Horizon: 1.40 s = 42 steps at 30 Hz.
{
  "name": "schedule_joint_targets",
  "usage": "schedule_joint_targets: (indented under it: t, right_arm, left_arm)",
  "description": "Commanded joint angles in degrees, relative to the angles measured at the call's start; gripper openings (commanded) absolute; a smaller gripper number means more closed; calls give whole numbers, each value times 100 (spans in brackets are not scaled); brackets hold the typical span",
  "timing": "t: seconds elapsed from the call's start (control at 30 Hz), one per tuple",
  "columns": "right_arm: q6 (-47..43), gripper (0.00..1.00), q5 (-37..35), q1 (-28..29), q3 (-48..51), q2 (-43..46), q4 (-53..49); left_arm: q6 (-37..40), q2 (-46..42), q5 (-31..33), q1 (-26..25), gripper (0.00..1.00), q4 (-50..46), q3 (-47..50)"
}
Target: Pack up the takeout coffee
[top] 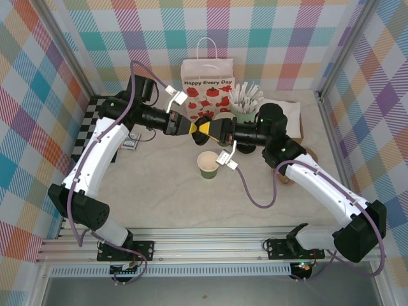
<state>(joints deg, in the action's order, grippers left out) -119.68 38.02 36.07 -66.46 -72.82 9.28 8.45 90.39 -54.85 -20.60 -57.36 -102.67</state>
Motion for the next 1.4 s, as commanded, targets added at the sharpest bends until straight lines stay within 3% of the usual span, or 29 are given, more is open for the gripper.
schedule_joint_targets:
  t: [0.0,0.07,0.17,0.3,0.5,0.6,0.73,0.83,0.93,0.97,1.03,1.1,1.2,1.37]
  right_arm:
    - [-724,9,86,110,-183,-49,131]
    - [-683,12,-49,126,-230,-62,-52]
    - [-445,30,-500,154,-352,-76,-653]
    - [743,45,-971,185,-421,59,-1300]
    - [1681,70,-1743,189,-268,145,-1878]
    - [2768,80,-2237,189,-474,145,-2322]
    - [5318,100,-2583,72,-813,203,-3098]
    - [7117,100,-2669,36,-466,379,-2586]
    - [10054,100,-2707,23,-83,424,-1721]
    - [10815,100,-2928,22,-76,397,-1718]
    - [12939,100,-4064,-2,-256,226,-2183]
    - [14553,100,-4283,-169,-299,39,-2756]
    - [15992,100,-3405,-417,20,-89,-2828]
    - [16779,100,-2601,-558,316,-268,-3031]
  left_arm:
    - [203,5,-419,-205,6,-125,-113]
    - [244,-24,-407,-229,0,-75,-105]
    - [97,-143,-20,-234,0,211,10]
    - [-236,-370,984,-226,0,691,301]
    - [-363,-255,1385,-164,0,587,165]
    - [-528,-279,1984,-153,0,645,183]
    - [-778,-354,2707,-153,0,705,339]
    - [-1069,-351,3225,-213,0,647,405]
    - [-1407,-345,3942,-437,0,431,443]
    - [-1533,-359,4216,-567,0,358,493]
    - [-1762,-373,4704,-871,0,247,608]
    - [-2035,-350,5122,-1197,0,144,682]
    - [-2609,-183,5423,-1406,0,-74,641]
    - [-3386,275,5438,-1546,0,-656,446]
